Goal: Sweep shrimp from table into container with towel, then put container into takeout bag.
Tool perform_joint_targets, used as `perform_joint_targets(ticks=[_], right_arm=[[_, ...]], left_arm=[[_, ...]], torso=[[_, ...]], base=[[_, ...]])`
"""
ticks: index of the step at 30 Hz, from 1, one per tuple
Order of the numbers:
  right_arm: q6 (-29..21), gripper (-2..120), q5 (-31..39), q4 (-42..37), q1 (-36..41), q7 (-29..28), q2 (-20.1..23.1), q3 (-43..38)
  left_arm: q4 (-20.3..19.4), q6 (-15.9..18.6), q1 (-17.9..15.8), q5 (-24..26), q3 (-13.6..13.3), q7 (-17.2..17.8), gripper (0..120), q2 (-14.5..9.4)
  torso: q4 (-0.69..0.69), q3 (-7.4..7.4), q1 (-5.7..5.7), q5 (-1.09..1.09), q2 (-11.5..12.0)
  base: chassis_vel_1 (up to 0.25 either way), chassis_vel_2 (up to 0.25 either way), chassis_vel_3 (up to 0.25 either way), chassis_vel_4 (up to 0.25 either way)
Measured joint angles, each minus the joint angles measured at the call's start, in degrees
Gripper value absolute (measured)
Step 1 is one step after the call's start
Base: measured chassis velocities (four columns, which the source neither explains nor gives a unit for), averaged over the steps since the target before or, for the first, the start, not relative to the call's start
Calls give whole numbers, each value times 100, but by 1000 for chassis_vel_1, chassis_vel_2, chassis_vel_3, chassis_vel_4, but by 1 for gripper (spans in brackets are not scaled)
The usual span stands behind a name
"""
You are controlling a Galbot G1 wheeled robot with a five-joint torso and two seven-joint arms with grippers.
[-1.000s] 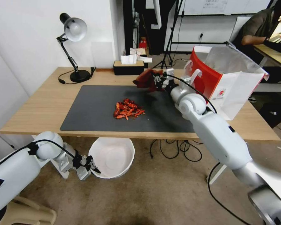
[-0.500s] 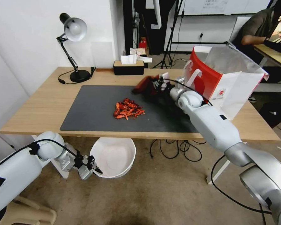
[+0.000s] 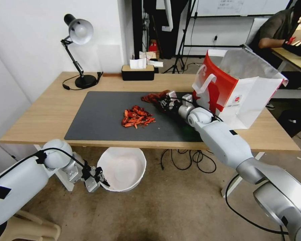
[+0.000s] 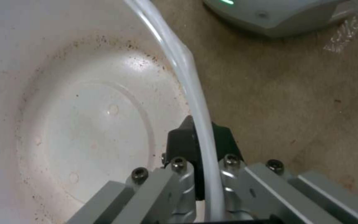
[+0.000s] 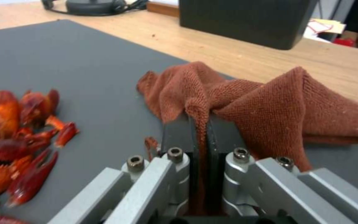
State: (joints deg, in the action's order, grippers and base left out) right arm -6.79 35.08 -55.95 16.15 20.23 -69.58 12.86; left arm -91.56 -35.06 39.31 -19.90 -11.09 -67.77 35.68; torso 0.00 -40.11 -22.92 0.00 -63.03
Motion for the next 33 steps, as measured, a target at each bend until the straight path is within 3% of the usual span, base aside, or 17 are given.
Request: perform_joint_targets(ticks=[6, 10, 33], right_arm=[[-27, 2, -68, -4, -1, 191, 45, 136], [-30, 2, -71, -15, 22, 327, 64, 147], [36, 2, 97, -436, 229, 1621, 549, 289]], left_arm=[[137, 9, -473, 78, -349, -37, 0, 51], [247, -27, -604, 115, -414, -43, 0, 85], [568, -190, -836, 144, -539, -68, 0, 253]], torso=[[-1, 0, 0, 1, 0], [-1, 0, 0, 1, 0], [-2, 1, 1, 1, 0]], base=[[0, 0, 0, 0], [0, 0, 0, 0], [0, 0, 0, 0]])
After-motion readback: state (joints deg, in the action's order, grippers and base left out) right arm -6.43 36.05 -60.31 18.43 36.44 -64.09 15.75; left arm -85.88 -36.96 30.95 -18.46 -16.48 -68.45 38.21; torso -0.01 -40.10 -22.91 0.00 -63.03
